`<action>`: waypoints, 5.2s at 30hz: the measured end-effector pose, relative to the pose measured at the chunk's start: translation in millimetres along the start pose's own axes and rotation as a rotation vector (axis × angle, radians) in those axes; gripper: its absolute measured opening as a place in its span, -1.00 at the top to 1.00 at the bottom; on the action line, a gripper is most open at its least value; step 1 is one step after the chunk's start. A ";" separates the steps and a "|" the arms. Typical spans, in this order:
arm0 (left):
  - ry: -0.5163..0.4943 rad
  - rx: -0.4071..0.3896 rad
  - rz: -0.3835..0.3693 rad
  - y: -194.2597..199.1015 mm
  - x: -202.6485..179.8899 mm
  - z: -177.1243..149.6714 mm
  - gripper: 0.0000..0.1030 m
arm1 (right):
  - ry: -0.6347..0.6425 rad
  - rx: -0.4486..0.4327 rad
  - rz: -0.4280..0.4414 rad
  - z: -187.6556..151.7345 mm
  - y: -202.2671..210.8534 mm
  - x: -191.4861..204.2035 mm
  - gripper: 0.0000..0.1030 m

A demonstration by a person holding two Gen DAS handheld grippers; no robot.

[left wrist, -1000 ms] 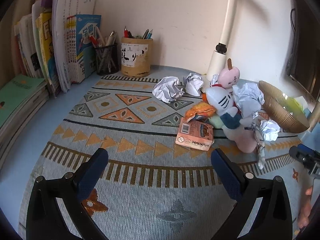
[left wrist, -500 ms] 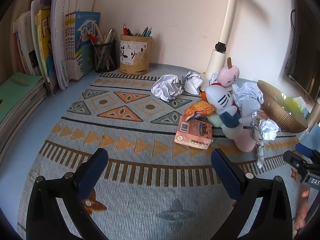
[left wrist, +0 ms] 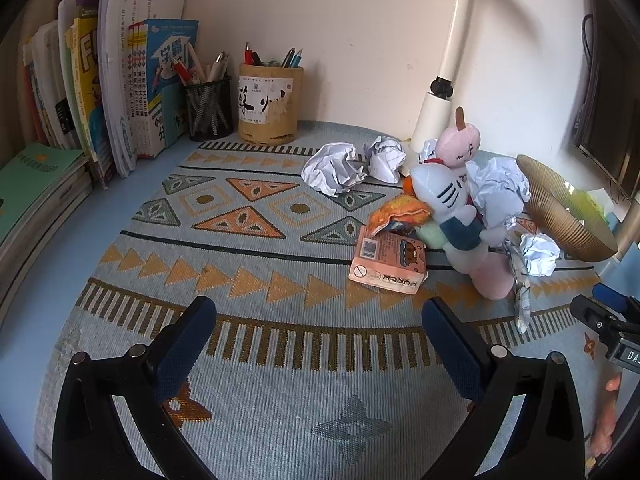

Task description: Organize objects

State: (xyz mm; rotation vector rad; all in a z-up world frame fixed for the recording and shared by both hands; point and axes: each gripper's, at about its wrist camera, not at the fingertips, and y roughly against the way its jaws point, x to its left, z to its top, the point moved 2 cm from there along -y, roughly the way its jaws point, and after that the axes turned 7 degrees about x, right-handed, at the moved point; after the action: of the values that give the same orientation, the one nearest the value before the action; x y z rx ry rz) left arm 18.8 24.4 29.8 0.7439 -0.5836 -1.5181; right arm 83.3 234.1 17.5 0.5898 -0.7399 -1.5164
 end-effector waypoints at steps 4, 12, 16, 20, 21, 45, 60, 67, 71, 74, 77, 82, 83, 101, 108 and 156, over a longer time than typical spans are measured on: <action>0.001 0.004 -0.001 -0.2 0.0 -0.5 -0.99 | -0.001 0.000 -0.001 0.0 0.0 0.4 -0.91; -0.009 0.015 0.008 -2.0 -1.4 -0.2 -0.99 | -0.006 -0.007 -0.003 -0.3 0.3 -1.4 -0.91; -0.030 0.067 -0.012 -11.9 -8.5 6.9 -0.99 | -0.011 -0.005 0.007 0.4 0.2 -2.5 -0.91; -0.083 0.119 0.014 -30.3 -26.9 24.4 -0.99 | -0.015 -0.003 0.010 0.4 0.0 -3.7 -0.91; -0.116 0.153 0.006 -40.2 -34.0 28.3 -0.99 | -0.016 -0.003 0.012 0.3 0.0 -3.9 -0.91; -0.359 0.240 -0.144 -20.7 -6.7 -8.4 -0.52 | -0.012 0.010 0.002 2.8 -2.2 -4.6 -0.91; -0.178 0.306 -0.277 -38.0 -36.7 11.6 -0.66 | -0.007 0.010 -0.005 3.6 -2.6 -4.9 -0.91; -0.231 0.258 -0.182 -49.1 -56.0 19.5 -0.25 | -0.004 0.011 -0.001 3.6 -3.1 -4.8 -0.91; -0.184 0.230 -0.137 -40.3 -46.0 19.8 0.28 | -0.002 0.008 0.004 4.2 -1.5 -4.0 -0.91; -0.140 0.155 -0.087 -21.3 -25.5 19.4 0.28 | -0.065 0.133 0.144 11.7 -11.9 2.3 -0.91; -0.086 0.085 -0.057 -8.9 1.6 15.0 0.28 | -0.133 0.112 0.343 30.9 -2.9 21.2 -0.91; 0.066 0.031 0.025 -8.0 34.8 14.2 0.28 | -0.003 0.060 0.277 67.6 -0.9 69.7 -0.91; 0.057 0.032 0.021 -7.9 33.5 13.7 0.28 | 0.008 0.061 0.272 71.9 -3.0 76.5 -0.91; 0.037 0.014 -0.033 -13.2 33.0 13.5 0.28 | -0.123 0.232 0.329 36.9 14.9 24.0 0.20; 0.031 0.034 -0.009 -17.0 32.0 13.3 0.28 | -0.206 0.349 0.277 4.8 -17.7 -7.5 0.16; -0.239 0.059 -0.464 -53.8 -286.9 113.3 0.28 | -0.450 -0.066 -0.073 96.9 32.8 -203.5 0.03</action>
State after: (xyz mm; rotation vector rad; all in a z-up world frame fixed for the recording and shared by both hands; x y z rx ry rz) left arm -100.0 306.3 96.4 0.7837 -0.6657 -2.0462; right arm 49.7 446.4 92.9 0.2258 -1.0125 -1.7590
